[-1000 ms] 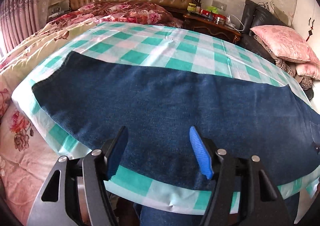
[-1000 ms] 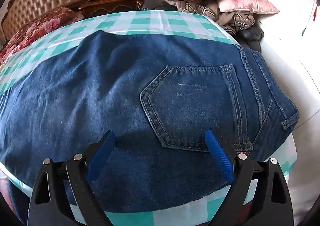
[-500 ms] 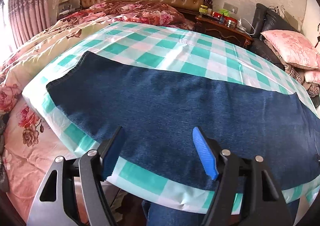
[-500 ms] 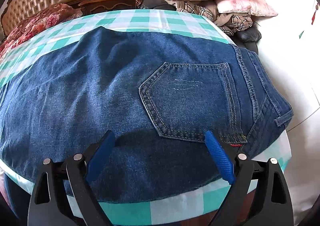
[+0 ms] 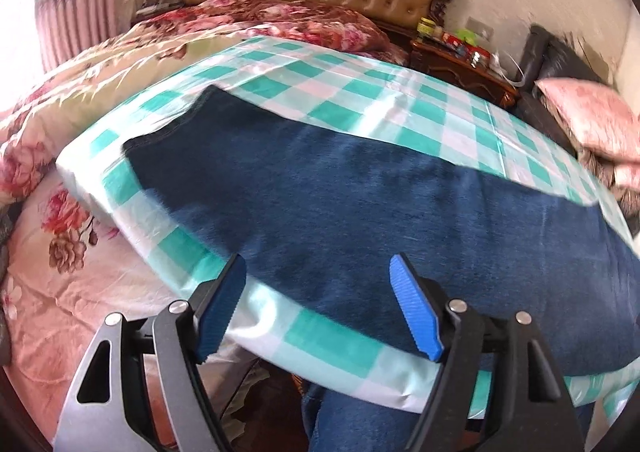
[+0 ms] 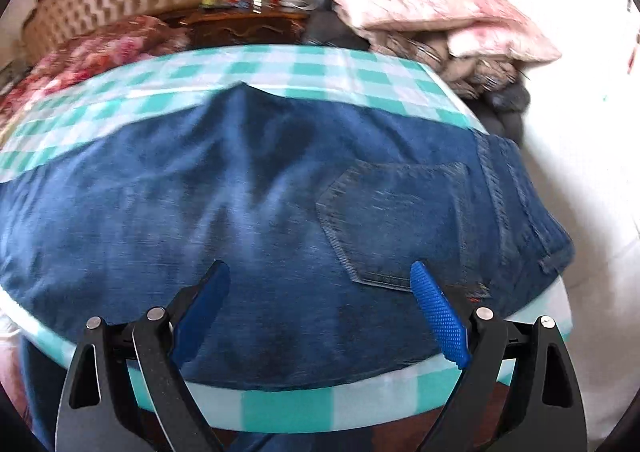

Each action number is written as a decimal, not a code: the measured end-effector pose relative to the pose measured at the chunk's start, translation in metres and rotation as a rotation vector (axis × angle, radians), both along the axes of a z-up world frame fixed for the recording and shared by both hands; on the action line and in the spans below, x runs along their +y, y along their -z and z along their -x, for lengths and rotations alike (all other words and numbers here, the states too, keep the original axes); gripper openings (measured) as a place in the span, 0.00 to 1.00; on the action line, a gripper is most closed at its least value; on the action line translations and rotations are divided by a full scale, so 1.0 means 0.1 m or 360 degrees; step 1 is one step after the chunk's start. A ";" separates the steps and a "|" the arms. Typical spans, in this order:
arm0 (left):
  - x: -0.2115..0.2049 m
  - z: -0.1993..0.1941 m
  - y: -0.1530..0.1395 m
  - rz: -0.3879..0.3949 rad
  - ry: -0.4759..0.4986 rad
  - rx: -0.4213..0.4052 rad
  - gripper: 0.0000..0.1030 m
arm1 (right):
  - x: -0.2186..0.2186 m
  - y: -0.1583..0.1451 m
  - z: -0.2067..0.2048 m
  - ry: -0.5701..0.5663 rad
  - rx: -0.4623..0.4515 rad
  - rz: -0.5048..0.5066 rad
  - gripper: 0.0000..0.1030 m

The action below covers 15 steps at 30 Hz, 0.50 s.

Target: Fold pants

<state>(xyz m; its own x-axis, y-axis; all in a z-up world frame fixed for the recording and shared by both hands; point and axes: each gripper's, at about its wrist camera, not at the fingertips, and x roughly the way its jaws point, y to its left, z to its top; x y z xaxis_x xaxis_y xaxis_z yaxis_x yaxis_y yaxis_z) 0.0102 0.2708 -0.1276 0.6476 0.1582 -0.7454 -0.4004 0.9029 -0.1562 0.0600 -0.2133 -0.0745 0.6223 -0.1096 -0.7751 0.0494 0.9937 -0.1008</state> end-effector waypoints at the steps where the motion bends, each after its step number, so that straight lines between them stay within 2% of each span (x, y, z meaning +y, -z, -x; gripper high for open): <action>1: 0.11 0.06 0.01 0.0058 -0.0045 -0.0018 0.72 | 0.07 -0.03 0.01 -0.0054 -0.0014 -0.0024 0.85; 4: 0.48 0.25 0.06 0.0257 -0.0180 -0.0071 0.70 | 0.31 -0.08 0.02 -0.0193 -0.0020 -0.0064 0.85; 6: 0.67 0.37 0.12 0.0357 -0.0228 -0.0097 0.54 | 0.54 -0.09 0.02 -0.0293 -0.0011 -0.0056 0.81; 9: 0.99 0.54 0.22 0.0538 -0.0293 -0.0174 0.45 | 0.93 -0.10 -0.01 -0.0459 0.0011 -0.0075 0.76; 15: 1.37 0.53 0.33 0.0531 -0.0362 -0.0242 0.34 | 1.81 -0.02 -0.12 -0.0737 0.0101 -0.0082 0.64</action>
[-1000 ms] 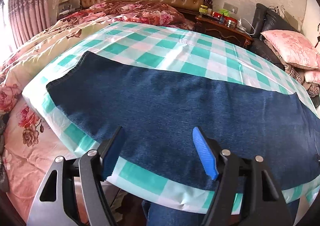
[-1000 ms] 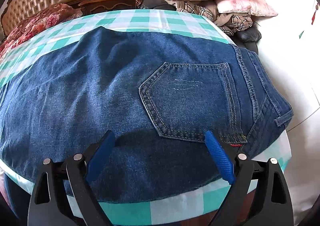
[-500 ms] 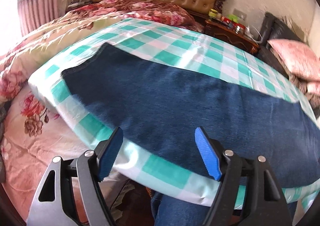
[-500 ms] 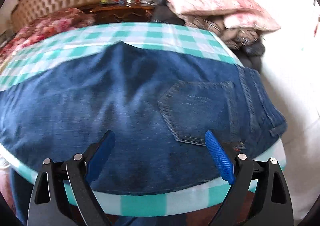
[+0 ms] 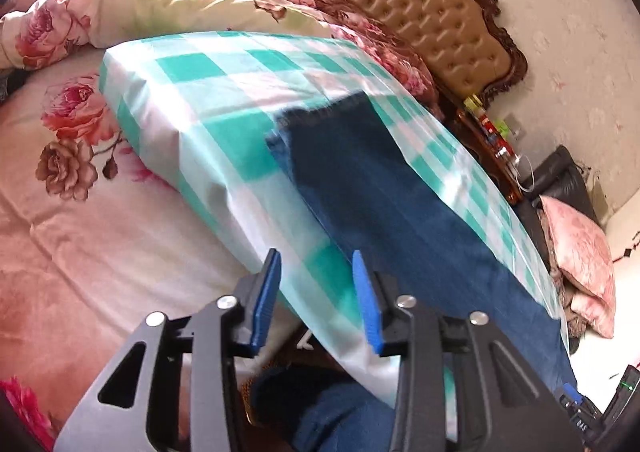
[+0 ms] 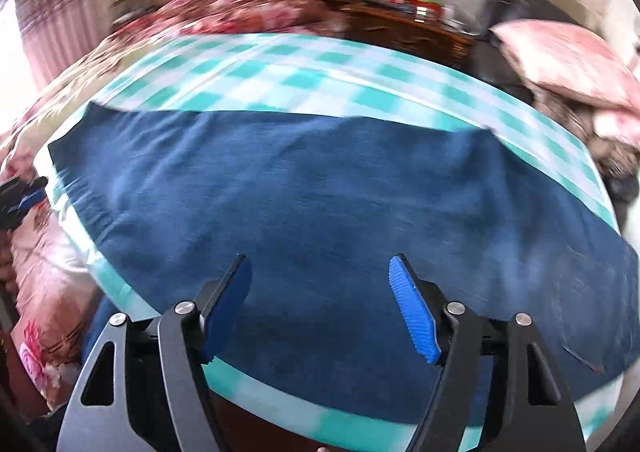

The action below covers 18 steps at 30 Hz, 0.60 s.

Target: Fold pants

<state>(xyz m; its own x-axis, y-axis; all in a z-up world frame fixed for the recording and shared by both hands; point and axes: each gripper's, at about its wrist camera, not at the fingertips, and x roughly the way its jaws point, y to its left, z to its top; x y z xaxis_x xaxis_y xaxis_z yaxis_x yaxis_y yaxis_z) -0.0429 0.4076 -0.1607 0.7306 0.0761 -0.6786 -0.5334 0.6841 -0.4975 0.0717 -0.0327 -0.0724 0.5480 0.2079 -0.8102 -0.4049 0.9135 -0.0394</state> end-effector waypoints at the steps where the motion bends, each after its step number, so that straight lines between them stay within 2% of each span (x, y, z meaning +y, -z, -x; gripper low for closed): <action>1: 0.05 -0.03 0.00 -0.0023 -0.0006 -0.0007 0.34 | 0.09 0.01 -0.01 -0.0023 0.0004 0.0005 0.63; 4: 0.28 -0.14 0.00 -0.0053 -0.0014 -0.0029 0.31 | 0.39 0.04 -0.05 -0.0103 0.0002 0.0013 0.60; 10: 0.48 -0.42 -0.01 -0.0145 0.0114 0.0002 0.29 | 0.81 0.24 -0.20 -0.0163 -0.0008 0.0096 0.53; 12: 0.53 -0.49 0.00 -0.0153 0.0133 0.0010 0.26 | 0.87 0.32 -0.25 -0.0145 -0.0010 0.0147 0.51; 18: 0.62 -0.59 0.01 -0.0151 0.0185 0.0009 0.26 | 0.86 0.37 -0.29 -0.0128 0.0009 0.0166 0.51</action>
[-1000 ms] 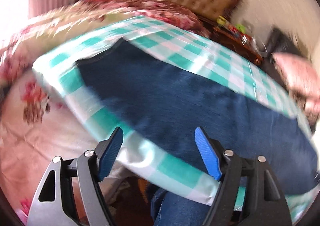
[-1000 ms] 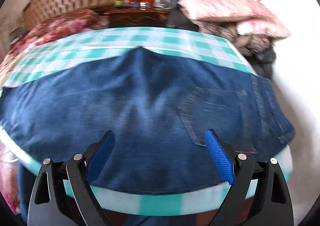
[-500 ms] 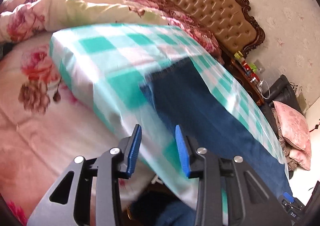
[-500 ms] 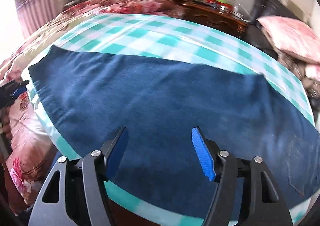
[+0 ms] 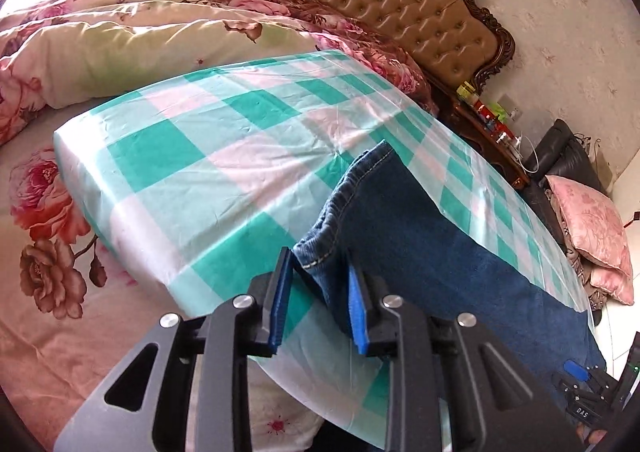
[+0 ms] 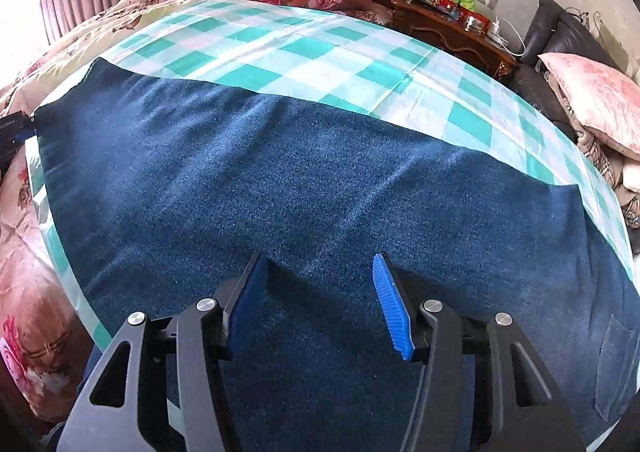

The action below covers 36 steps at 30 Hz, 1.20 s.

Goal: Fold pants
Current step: 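Grasp the jeans leg hem with the left tool and lift it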

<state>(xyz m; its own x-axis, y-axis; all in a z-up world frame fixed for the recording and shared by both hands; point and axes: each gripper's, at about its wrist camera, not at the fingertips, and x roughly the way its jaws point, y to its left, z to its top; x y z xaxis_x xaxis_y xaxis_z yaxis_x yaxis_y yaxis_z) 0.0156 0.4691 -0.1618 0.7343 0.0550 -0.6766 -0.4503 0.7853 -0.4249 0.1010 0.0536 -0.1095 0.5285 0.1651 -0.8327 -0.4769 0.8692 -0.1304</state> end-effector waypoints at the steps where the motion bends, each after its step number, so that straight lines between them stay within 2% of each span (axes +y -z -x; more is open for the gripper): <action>1: 0.00 0.01 -0.01 -0.0002 -0.0006 -0.0001 0.26 | 0.01 0.00 -0.01 0.0002 0.0005 0.0003 0.51; 7: -0.10 -0.08 0.02 -0.0136 0.0014 0.0059 0.25 | 0.18 -0.10 -0.11 -0.0034 -0.0018 -0.0053 0.49; 12: 0.06 -0.06 0.03 0.0038 0.0034 0.0001 0.15 | 0.55 -0.28 -0.39 -0.0083 -0.0074 -0.0124 0.47; 14: 0.07 -0.06 0.04 0.0073 0.0044 -0.0012 0.13 | 0.70 -0.31 -0.53 -0.0098 -0.0050 -0.0158 0.47; 17: 0.10 -0.06 0.04 0.0128 0.0044 -0.0024 0.13 | 1.02 -0.24 -0.76 -0.0155 -0.0001 -0.0157 0.43; 20: 0.11 -0.06 0.03 0.0142 0.0055 -0.0023 0.12 | 1.29 -0.04 -0.94 -0.0207 0.0036 -0.0067 0.37; 28: 0.15 -0.02 0.00 0.0242 0.0032 -0.0068 0.12 | 1.37 0.02 -1.08 -0.0159 0.0047 -0.0061 0.37; 30: 0.12 -0.02 -0.08 0.0200 0.0035 -0.0065 0.12 | 1.24 -0.10 -1.06 -0.0126 0.0046 -0.0135 0.38; 33: -0.05 -0.02 -0.32 0.0046 0.0061 -0.0066 0.12 | 1.00 -0.25 -1.02 -0.0082 0.0058 -0.0215 0.42; 36: -0.39 -0.07 -0.70 -0.0237 0.0122 -0.0051 0.12 | 0.64 -0.32 -0.99 0.0001 0.0137 -0.0274 0.46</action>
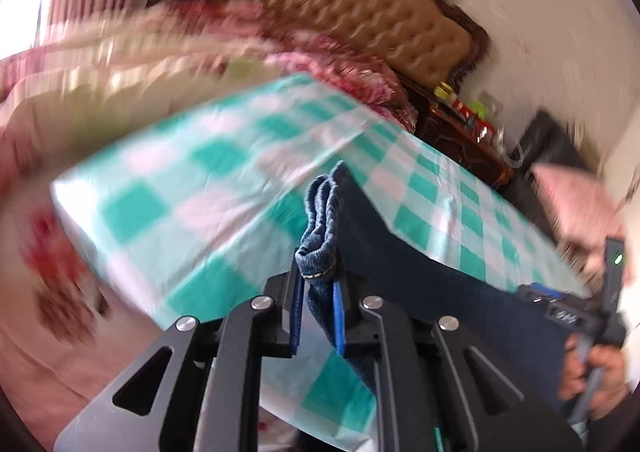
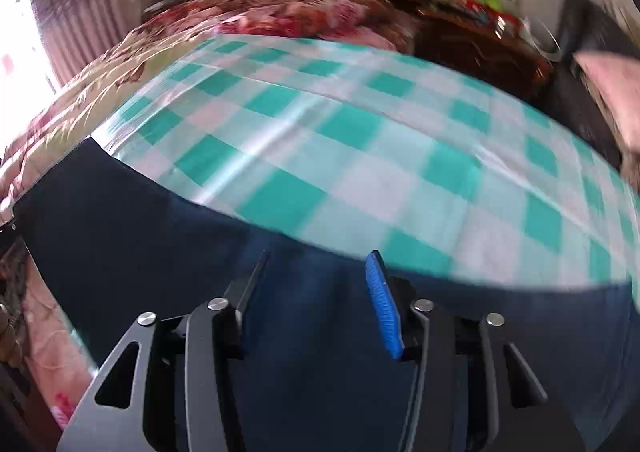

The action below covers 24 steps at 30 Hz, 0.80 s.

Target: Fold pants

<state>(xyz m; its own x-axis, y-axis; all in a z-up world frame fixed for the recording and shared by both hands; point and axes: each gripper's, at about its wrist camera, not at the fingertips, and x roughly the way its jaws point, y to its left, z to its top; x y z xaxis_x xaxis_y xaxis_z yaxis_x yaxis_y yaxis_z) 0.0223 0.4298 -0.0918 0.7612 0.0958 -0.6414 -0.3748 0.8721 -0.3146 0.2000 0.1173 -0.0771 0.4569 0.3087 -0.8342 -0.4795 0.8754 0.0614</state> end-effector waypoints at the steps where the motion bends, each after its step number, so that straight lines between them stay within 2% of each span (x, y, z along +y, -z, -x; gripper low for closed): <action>1: -0.19 -0.02 -0.17 -0.0135 0.0037 -0.0007 0.12 | -0.13 -0.02 0.01 0.0027 0.0029 -0.0022 0.46; 5: -1.18 -0.10 -0.68 -0.0646 0.0235 -0.0051 0.12 | -0.81 -0.12 0.06 0.0174 0.0119 -0.0146 0.49; 6: -1.41 -0.11 -0.74 -0.0733 0.0287 -0.0065 0.12 | -0.98 -0.15 0.09 0.0206 0.0122 -0.0165 0.49; 7: -1.80 -0.12 -0.78 -0.0871 0.0370 -0.0087 0.12 | -1.12 -0.16 0.10 0.0238 0.0126 -0.0182 0.49; 9: -2.43 -0.13 -0.74 -0.1058 0.0503 -0.0114 0.12 | -1.52 -0.19 0.14 0.0346 0.0156 -0.0253 0.49; 11: -3.18 -0.08 -0.52 -0.1242 0.0667 -0.0139 0.12 | -1.89 -0.20 0.18 0.0448 0.0188 -0.0324 0.49; 12: -3.59 -0.04 -0.30 -0.1347 0.0774 -0.0139 0.12 | -2.00 -0.20 0.21 0.0476 0.0189 -0.0332 0.49; 13: -3.81 -0.01 -0.15 -0.1412 0.0835 -0.0127 0.13 | -2.13 -0.20 0.24 0.0505 0.0184 -0.0332 0.49; 15: -4.33 0.11 0.32 -0.1593 0.0996 -0.0109 0.20 | -2.36 -0.18 0.31 0.0547 0.0186 -0.0330 0.49; 17: -4.56 0.20 0.63 -0.1759 0.1025 -0.0097 0.35 | -2.52 -0.16 0.36 0.0570 0.0198 -0.0339 0.49; 19: -4.59 0.24 0.70 -0.1794 0.0996 -0.0100 0.44 | -2.61 -0.13 0.40 0.0582 0.0206 -0.0343 0.49; 24: -4.41 0.17 0.67 -0.1674 0.0998 -0.0044 0.49 | -2.69 -0.03 0.42 0.0581 0.0275 -0.0413 0.49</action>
